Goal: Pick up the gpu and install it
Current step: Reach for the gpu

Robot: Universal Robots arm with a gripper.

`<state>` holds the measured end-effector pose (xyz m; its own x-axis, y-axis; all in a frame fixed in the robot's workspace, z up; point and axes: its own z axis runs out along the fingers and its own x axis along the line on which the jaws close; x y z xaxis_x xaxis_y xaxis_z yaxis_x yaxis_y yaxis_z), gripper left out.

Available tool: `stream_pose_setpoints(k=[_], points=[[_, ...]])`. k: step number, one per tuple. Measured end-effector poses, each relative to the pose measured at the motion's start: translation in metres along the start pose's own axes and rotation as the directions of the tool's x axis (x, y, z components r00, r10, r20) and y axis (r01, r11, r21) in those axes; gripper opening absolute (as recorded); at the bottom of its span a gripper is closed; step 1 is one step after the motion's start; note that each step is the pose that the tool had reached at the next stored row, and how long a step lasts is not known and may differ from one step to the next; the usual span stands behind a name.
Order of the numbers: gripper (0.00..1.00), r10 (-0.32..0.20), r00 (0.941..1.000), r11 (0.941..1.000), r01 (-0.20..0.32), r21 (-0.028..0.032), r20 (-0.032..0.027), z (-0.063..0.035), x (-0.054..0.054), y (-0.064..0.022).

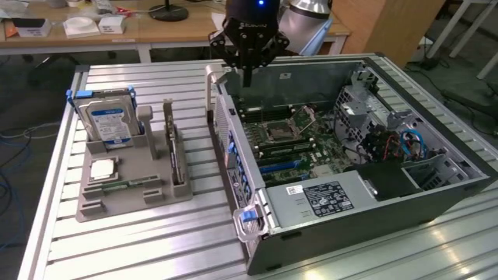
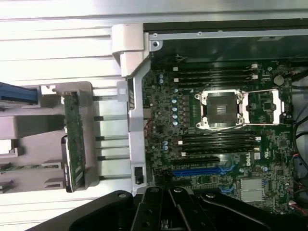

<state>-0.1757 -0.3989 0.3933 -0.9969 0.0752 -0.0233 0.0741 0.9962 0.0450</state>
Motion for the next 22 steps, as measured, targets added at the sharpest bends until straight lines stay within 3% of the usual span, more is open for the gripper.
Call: stream_pose_setpoints(k=[22], points=[[0.10,0.000,1.0000,1.0000,0.000,0.0000,0.0000,-0.0017,0.088,-0.0065]])
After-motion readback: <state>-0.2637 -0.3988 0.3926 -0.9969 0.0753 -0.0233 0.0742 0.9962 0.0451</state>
